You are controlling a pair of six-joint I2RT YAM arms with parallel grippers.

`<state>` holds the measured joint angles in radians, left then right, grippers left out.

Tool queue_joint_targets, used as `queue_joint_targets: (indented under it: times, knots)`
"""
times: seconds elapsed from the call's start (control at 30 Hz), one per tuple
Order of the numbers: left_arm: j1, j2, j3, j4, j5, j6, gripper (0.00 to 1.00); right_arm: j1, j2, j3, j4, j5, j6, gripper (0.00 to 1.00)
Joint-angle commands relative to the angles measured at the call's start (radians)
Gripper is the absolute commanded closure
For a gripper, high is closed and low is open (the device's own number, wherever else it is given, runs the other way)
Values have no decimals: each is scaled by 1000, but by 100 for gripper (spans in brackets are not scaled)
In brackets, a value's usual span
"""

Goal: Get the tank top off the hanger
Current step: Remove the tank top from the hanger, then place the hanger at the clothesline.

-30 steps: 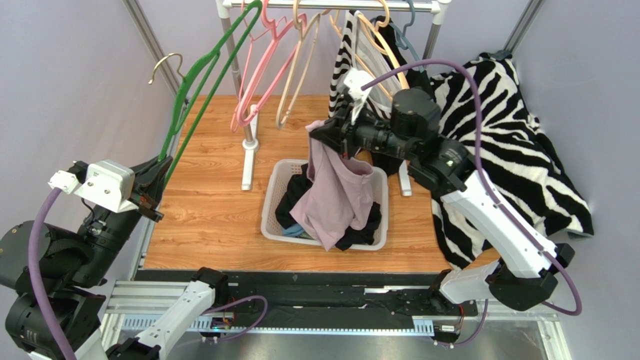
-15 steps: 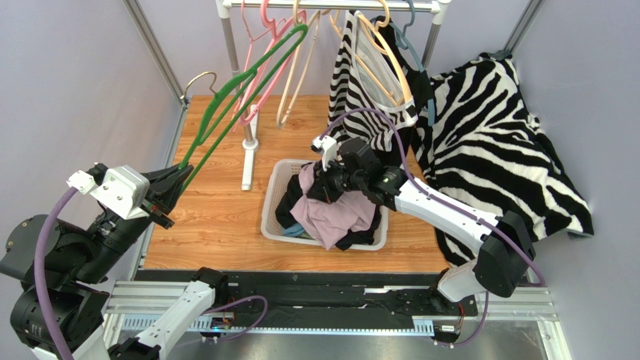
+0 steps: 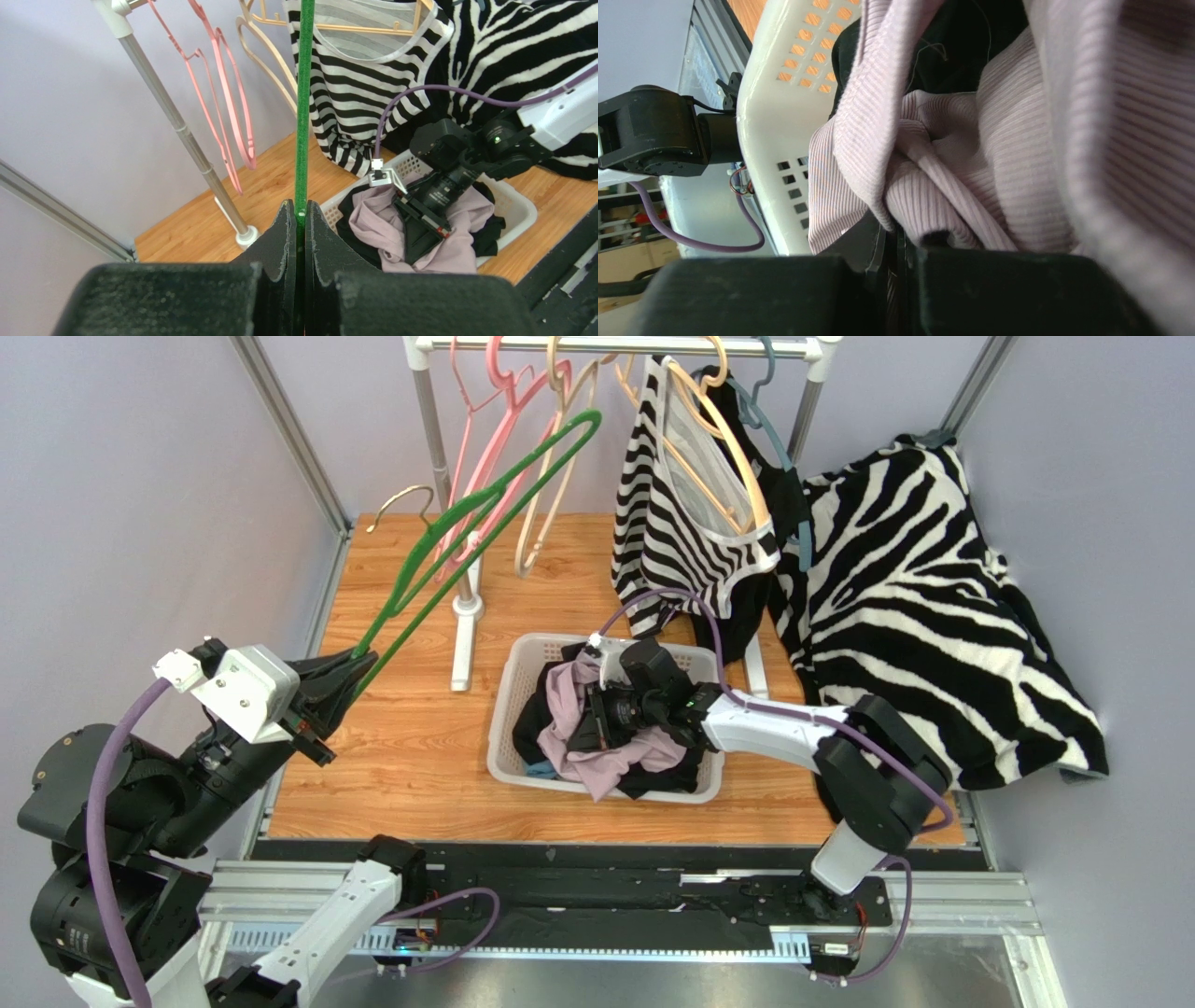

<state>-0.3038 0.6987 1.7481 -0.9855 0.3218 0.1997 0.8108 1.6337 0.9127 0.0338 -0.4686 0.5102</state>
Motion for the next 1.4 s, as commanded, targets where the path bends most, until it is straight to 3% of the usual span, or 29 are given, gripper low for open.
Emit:
queue_joint_targets:
  times: [0.0,0.17,0.37,0.5,0.7,0.9,1.0,1.2,1.37]
  knots:
    - [8,12,8,8,33,17,100,-2,107,-23,57,4,50,94]
    - [9,9,4,1,37,20,100,5,72,-32,22,50,-25,72]
    - [9,12,10,-10,66,18,100,5,-135,17,-138,120,-174,48]
    - [9,8,14,-38,83,38,100,21,-285,121,-300,162,-292,43]
    - [9,-4,-4,-51,66,52,100,67,-429,239,-365,242,-427,37]
    - [9,4,-12,-140,75,119,100,178,-616,365,-533,297,-562,30]
    - [9,13,-10,-226,197,182,100,260,-722,409,-635,364,-584,27]
    - [9,85,17,-513,509,363,100,292,-915,488,-802,415,-610,21]
    - [9,157,34,-669,602,460,100,292,-948,509,-877,416,-636,20]
